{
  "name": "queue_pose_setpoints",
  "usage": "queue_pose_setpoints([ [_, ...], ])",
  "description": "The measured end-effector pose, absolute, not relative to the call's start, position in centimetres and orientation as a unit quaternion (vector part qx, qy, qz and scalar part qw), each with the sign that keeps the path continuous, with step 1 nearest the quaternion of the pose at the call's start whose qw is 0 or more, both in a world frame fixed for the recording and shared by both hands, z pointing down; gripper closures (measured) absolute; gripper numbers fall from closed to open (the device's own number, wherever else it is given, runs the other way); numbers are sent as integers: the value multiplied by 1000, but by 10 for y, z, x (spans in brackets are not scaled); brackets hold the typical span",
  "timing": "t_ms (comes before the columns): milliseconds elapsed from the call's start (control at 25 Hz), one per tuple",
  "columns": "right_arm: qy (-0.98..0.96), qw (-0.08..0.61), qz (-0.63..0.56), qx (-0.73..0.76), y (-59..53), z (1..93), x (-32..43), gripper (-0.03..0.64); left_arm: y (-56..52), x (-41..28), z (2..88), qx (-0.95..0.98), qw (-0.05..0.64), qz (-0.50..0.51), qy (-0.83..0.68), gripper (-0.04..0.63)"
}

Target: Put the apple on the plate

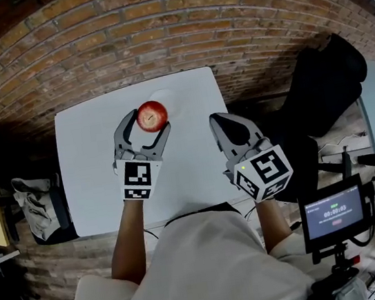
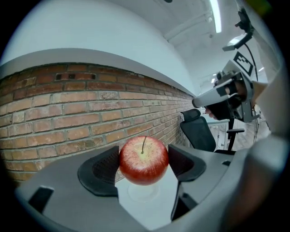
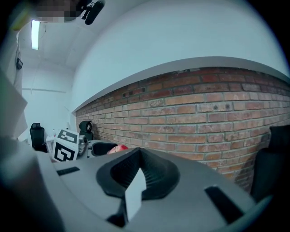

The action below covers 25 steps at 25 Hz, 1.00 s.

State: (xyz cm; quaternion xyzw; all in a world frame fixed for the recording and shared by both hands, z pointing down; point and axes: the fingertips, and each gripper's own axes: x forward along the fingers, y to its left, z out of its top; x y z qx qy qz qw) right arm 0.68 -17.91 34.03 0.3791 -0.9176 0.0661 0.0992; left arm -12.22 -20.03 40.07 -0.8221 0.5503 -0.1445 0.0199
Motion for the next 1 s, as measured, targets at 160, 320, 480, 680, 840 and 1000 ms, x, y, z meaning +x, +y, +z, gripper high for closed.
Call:
queue_pose_setpoints([
  [160,-915,105,76,381,-195,352,8,614,-224,-124,424,-822,8,-156,548,249],
  [320,-912,110,85,385,-204,361,9,614,-241,-128,443,-820,-2,-172,546,249],
  [480,-908,116,95,390,-213,369,9,614,-256,-133,458,-819,-8,-186,543,249],
  [680,-902,128,111,396,-227,389,14,614,-281,-128,491,-822,-25,-204,531,249],
  [840,-901,134,118,396,-233,401,15,614,-301,-125,516,-825,-31,-218,521,249],
  [1000,-898,140,126,397,-239,409,15,614,-316,-125,538,-825,-43,-229,514,249],
])
